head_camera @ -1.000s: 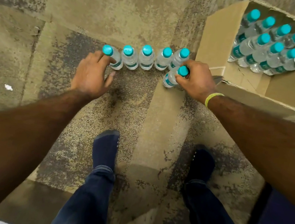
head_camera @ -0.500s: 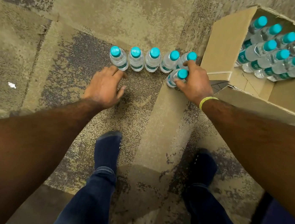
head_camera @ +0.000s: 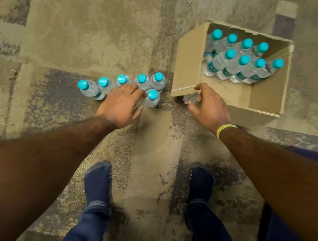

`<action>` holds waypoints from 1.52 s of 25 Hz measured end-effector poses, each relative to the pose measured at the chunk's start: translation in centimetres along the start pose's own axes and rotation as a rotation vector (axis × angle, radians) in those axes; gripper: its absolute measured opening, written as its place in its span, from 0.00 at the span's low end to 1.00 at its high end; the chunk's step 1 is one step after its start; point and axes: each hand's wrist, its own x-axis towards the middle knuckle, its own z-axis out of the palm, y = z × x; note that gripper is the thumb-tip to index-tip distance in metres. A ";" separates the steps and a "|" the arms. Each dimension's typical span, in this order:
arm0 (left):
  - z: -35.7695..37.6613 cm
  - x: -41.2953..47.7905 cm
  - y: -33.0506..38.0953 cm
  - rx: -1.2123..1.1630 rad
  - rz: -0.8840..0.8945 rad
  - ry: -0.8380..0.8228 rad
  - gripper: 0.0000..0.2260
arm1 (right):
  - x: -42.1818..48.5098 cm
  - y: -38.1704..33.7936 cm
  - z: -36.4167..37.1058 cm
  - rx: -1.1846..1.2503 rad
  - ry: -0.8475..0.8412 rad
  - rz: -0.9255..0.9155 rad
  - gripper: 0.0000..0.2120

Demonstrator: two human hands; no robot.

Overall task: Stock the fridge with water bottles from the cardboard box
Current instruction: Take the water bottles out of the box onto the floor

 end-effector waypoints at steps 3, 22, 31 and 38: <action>-0.8 4.9 3.7 -0.015 0.080 0.012 0.15 | 0.4 3.4 -2.0 0.001 0.057 0.105 0.21; 1.8 26.8 17.2 -0.089 0.052 -0.140 0.30 | 11.9 13.6 -4.8 0.081 0.031 0.218 0.27; 0.3 24.8 14.4 -0.384 0.048 0.089 0.18 | 11.2 13.6 -6.2 0.113 0.181 0.099 0.17; -8.1 18.3 10.4 -0.654 0.055 0.274 0.19 | 6.7 7.6 -14.7 0.295 0.258 -0.089 0.15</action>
